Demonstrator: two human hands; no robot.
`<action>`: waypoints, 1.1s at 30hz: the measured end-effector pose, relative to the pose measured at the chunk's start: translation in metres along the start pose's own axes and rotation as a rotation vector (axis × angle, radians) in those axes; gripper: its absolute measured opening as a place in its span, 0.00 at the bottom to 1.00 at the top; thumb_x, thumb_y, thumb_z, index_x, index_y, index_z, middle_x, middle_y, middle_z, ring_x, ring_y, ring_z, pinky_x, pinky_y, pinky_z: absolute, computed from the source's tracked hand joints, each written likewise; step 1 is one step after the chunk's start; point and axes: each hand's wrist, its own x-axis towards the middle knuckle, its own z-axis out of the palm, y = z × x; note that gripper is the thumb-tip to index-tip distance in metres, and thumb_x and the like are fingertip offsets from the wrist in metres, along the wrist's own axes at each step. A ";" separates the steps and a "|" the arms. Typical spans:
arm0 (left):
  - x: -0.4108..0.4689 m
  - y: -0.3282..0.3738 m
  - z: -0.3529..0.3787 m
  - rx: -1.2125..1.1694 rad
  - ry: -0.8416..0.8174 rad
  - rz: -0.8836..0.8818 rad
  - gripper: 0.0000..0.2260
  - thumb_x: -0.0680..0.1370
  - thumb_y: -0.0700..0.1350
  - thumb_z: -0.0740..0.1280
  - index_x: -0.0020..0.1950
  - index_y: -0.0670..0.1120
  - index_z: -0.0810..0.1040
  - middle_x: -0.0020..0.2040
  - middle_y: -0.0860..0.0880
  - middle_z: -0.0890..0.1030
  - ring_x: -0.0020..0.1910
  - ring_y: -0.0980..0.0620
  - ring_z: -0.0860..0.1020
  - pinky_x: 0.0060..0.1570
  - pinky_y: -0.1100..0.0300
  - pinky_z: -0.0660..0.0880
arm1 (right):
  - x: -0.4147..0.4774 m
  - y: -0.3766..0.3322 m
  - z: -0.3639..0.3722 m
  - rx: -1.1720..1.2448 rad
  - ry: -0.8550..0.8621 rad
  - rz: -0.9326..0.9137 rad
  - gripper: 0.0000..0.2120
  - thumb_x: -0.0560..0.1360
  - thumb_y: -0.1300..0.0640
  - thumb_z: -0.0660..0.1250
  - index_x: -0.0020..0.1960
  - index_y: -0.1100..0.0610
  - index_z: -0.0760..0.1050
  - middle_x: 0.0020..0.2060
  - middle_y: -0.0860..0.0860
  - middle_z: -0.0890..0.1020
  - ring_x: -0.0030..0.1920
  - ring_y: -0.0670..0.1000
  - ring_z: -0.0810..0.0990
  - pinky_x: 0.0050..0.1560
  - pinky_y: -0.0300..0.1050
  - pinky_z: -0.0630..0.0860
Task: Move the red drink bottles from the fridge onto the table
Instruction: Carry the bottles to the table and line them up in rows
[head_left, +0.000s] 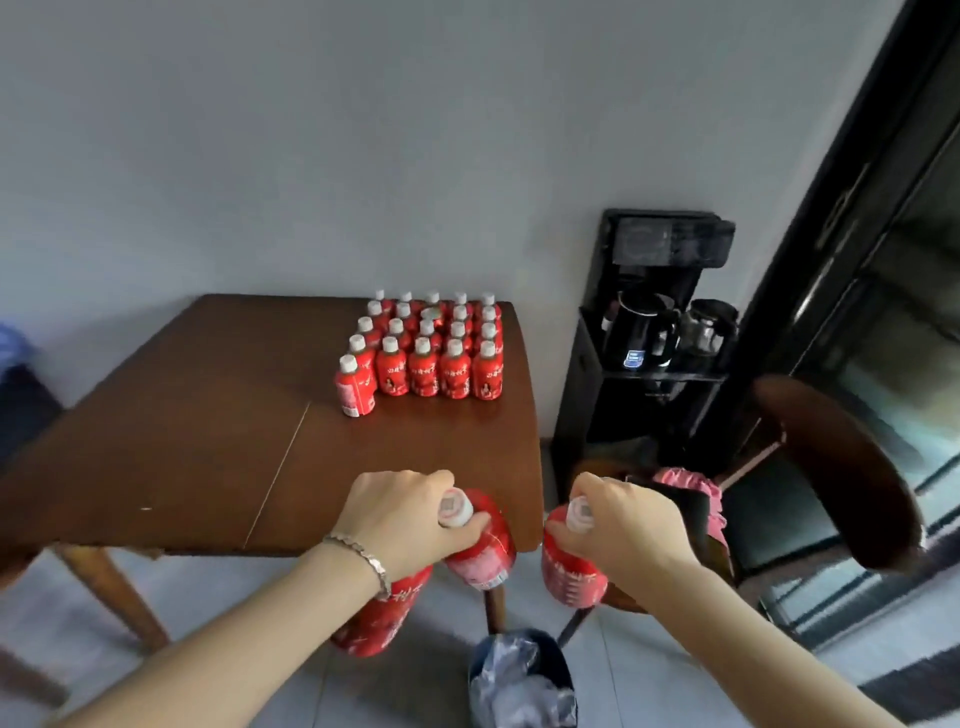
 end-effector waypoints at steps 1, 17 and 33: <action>0.012 -0.012 0.005 -0.005 -0.014 -0.035 0.22 0.68 0.71 0.53 0.30 0.53 0.59 0.25 0.57 0.65 0.26 0.56 0.65 0.26 0.62 0.55 | 0.020 -0.004 0.005 0.001 -0.014 -0.008 0.16 0.71 0.35 0.62 0.44 0.48 0.68 0.36 0.43 0.73 0.37 0.46 0.74 0.32 0.37 0.67; 0.176 -0.255 0.118 -0.068 -0.199 0.013 0.22 0.68 0.72 0.52 0.40 0.54 0.66 0.36 0.56 0.77 0.35 0.55 0.77 0.31 0.65 0.65 | 0.306 -0.138 0.150 0.241 -0.250 0.258 0.16 0.73 0.40 0.61 0.51 0.52 0.73 0.43 0.47 0.79 0.43 0.51 0.79 0.40 0.44 0.74; 0.242 -0.327 0.185 -0.133 -0.167 0.169 0.21 0.63 0.68 0.56 0.26 0.53 0.75 0.21 0.57 0.74 0.19 0.61 0.72 0.18 0.68 0.68 | 0.450 -0.211 0.212 0.732 -0.306 0.535 0.15 0.73 0.43 0.66 0.43 0.56 0.72 0.38 0.51 0.80 0.35 0.48 0.76 0.35 0.43 0.70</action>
